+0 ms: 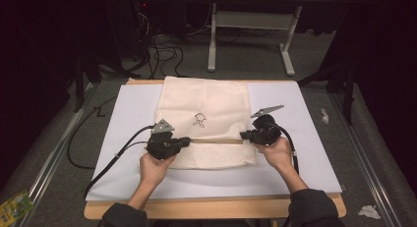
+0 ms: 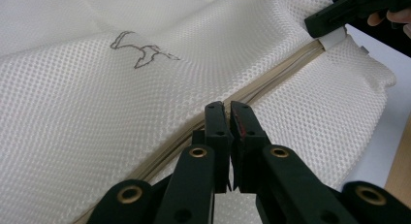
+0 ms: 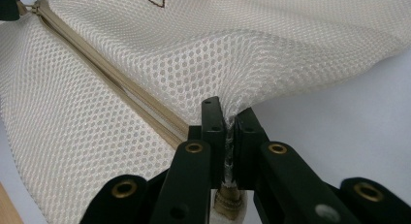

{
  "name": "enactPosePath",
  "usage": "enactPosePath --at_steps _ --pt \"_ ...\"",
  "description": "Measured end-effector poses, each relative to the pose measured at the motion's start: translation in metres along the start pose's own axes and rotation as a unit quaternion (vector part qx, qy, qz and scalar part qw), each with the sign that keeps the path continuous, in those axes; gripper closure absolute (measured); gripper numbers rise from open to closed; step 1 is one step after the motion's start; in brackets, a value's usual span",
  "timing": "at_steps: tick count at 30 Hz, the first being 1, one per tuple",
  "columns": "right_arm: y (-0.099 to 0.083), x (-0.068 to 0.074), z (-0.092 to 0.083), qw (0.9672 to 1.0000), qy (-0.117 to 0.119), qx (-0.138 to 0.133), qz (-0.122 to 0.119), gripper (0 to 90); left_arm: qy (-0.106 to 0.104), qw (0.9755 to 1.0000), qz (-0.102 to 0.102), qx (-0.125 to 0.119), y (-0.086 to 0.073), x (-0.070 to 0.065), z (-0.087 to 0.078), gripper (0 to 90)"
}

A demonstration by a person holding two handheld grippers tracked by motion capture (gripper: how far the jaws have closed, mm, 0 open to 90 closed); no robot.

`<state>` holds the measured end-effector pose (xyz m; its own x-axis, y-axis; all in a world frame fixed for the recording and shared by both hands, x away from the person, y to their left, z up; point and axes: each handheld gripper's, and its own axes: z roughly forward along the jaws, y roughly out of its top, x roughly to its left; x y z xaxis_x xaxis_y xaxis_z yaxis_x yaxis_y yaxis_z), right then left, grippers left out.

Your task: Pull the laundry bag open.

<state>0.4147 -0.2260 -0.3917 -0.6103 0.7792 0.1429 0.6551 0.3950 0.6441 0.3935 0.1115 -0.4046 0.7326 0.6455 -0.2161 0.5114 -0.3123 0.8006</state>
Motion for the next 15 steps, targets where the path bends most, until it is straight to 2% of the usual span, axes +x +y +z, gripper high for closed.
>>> enactPosePath --at_steps 1,8,12,15 --pt "0.0002 0.0001 0.0003 1.0000 0.000 -0.001 -0.006 87.6 0.000 1.0000 0.000 0.000 0.0000 0.0001 -0.0002 87.1" --pt "0.0008 0.0000 0.0005 1.0000 -0.005 0.000 -0.002 87.6 0.010 1.0000 0.001 -0.002 -0.0013 0.0027 -0.0044 87.1" --pt "0.0007 -0.0009 -0.0003 1.0000 -0.006 -0.001 0.001 87.6 0.008 0.9999 -0.005 -0.005 -0.0021 0.0061 -0.0071 87.1" --pt "0.0010 -0.0005 0.0009 1.0000 -0.009 0.000 -0.004 87.6 0.010 0.9999 -0.004 -0.005 -0.0026 0.0053 -0.0071 87.1"
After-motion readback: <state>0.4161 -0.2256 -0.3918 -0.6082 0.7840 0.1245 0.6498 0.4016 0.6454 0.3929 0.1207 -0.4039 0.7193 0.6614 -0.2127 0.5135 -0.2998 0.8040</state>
